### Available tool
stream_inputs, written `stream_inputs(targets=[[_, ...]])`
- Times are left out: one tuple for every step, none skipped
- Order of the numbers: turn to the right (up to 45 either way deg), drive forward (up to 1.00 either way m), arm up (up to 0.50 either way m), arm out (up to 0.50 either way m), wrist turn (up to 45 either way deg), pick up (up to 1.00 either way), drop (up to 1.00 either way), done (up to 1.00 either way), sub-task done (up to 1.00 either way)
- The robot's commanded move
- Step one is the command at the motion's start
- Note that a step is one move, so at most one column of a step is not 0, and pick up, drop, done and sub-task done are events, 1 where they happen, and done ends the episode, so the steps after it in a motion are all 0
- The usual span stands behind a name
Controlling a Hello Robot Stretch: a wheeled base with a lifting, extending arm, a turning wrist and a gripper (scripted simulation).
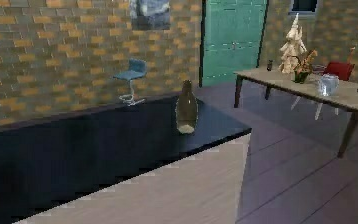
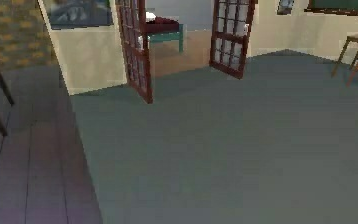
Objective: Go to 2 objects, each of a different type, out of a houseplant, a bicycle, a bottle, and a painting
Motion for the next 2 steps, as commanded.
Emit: stream_inputs(targets=[[45.0, 0.0, 0.0, 0.0, 0.0, 0.0, 0.0, 0.0, 0.0], [12.0, 0.0, 0.0, 0.0, 0.0, 0.0, 0.0, 0.0, 0.0]])
